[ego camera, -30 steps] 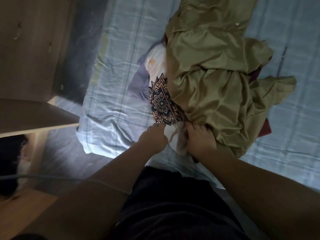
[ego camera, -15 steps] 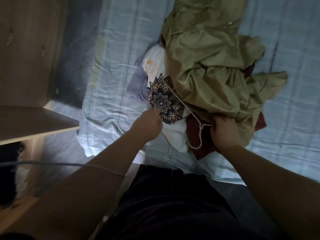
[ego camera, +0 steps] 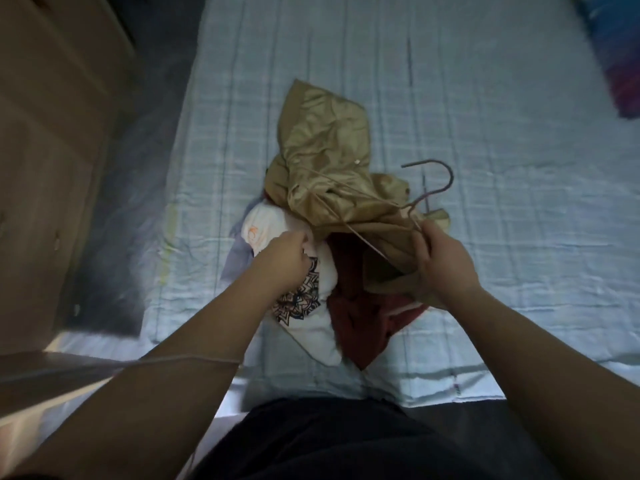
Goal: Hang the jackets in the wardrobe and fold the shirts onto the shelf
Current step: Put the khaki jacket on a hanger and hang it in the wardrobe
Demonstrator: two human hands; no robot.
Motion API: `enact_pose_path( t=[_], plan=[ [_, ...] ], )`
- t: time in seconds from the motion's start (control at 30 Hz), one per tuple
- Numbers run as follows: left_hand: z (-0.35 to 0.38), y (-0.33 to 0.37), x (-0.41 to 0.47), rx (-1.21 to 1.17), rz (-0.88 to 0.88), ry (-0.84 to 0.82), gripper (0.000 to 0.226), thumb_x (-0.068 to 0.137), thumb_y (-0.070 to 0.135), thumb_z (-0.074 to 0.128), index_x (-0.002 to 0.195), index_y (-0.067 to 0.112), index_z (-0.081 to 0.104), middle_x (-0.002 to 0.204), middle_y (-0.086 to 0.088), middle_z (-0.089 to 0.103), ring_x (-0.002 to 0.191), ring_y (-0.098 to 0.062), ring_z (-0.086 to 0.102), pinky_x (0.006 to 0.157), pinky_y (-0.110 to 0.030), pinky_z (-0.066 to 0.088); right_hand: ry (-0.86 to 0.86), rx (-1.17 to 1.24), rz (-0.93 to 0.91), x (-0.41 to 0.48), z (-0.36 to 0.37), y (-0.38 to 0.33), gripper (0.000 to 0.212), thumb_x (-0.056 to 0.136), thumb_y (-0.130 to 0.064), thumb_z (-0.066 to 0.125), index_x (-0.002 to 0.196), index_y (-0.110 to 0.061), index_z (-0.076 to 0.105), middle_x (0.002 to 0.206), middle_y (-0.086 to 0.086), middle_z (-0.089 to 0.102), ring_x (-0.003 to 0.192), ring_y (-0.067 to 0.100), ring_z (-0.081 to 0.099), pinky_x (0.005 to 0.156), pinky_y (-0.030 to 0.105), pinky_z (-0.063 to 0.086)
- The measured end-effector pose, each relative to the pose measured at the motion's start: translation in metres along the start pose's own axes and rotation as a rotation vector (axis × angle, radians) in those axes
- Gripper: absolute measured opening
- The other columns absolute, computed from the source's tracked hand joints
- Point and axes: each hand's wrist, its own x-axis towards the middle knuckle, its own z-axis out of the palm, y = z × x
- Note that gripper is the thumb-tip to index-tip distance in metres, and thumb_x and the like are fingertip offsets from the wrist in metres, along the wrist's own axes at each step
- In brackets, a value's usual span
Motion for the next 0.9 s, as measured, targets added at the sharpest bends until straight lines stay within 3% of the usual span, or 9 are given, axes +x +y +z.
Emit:
enact_pose_path(
  t=[0.13, 0.23, 0.43, 0.6, 0.73, 0.83, 0.9],
  plan=[
    [-0.021, 0.023, 0.012, -0.002, 0.108, 0.011, 0.033, 0.088, 0.021, 0.051, 0.118, 0.007, 0.053, 0.112, -0.017, 0.059, 0.103, -0.034, 0.058, 0.086, -0.044, 0.049, 0.144, 0.064, 0.003, 0.008, -0.055, -0.01, 0.023, 0.098, -0.038, 0.048, 0.081, -0.022, 0.051, 0.069, -0.003, 0.057, 0.066, 0.017, 0.054, 0.056, 0.034, 0.036],
    [-0.035, 0.051, 0.026, -0.031, 0.213, 0.014, 0.037, 0.086, 0.022, 0.055, 0.122, 0.014, 0.053, 0.117, -0.013, 0.058, 0.106, -0.03, 0.058, 0.089, -0.043, 0.05, 0.21, 0.089, 0.013, 0.008, -0.094, -0.009, 0.023, 0.097, -0.036, 0.051, 0.079, -0.022, 0.053, 0.067, -0.006, 0.057, 0.065, 0.006, 0.053, 0.055, 0.024, 0.035],
    [-0.034, 0.125, 0.044, -0.016, 0.436, 0.019, 0.06, 0.089, 0.029, 0.066, 0.144, 0.02, 0.042, 0.142, -0.005, 0.046, 0.129, -0.025, 0.046, 0.108, -0.037, 0.039, 0.226, 0.199, 0.062, -0.009, -0.145, 0.0, 0.016, 0.096, -0.02, 0.05, 0.084, -0.024, 0.06, 0.078, -0.005, 0.063, 0.078, 0.006, 0.058, 0.065, 0.026, 0.042],
    [-0.003, 0.161, 0.051, 0.081, 0.45, 0.006, 0.087, 0.077, 0.053, 0.074, 0.148, 0.028, 0.032, 0.146, -0.004, 0.042, 0.132, -0.029, 0.042, 0.107, -0.045, 0.039, 0.216, 0.276, 0.096, -0.039, -0.161, 0.0, 0.022, 0.081, -0.018, 0.045, 0.087, -0.023, 0.066, 0.083, -0.005, 0.067, 0.081, 0.005, 0.059, 0.066, 0.024, 0.044],
    [0.015, 0.177, 0.052, 0.104, 0.468, -0.008, 0.069, 0.083, 0.046, 0.069, 0.143, 0.029, 0.04, 0.139, -0.007, 0.05, 0.125, -0.031, 0.049, 0.102, -0.044, 0.043, 0.16, 0.331, 0.113, -0.059, -0.174, 0.003, 0.031, 0.074, -0.024, 0.044, 0.088, -0.033, 0.07, 0.087, -0.013, 0.071, 0.086, 0.001, 0.062, 0.071, 0.016, 0.045],
    [0.016, 0.18, 0.056, -0.039, 0.453, -0.021, 0.048, 0.089, 0.032, 0.063, 0.135, 0.031, 0.051, 0.13, -0.007, 0.061, 0.117, -0.031, 0.057, 0.095, -0.039, 0.048, 0.076, 0.346, 0.124, -0.066, -0.185, 0.015, 0.037, 0.074, -0.031, 0.049, 0.104, -0.032, 0.071, 0.098, -0.017, 0.071, 0.095, 0.001, 0.064, 0.082, 0.025, 0.048],
    [0.004, 0.182, 0.059, -0.154, 0.393, -0.024, 0.048, 0.088, 0.028, 0.062, 0.134, 0.033, 0.053, 0.129, -0.005, 0.063, 0.115, -0.029, 0.059, 0.095, -0.04, 0.049, 0.032, 0.342, 0.127, -0.07, -0.191, 0.028, 0.034, 0.079, -0.032, 0.054, 0.109, -0.031, 0.07, 0.103, -0.013, 0.071, 0.098, 0.005, 0.065, 0.085, 0.033, 0.05]
  ],
)
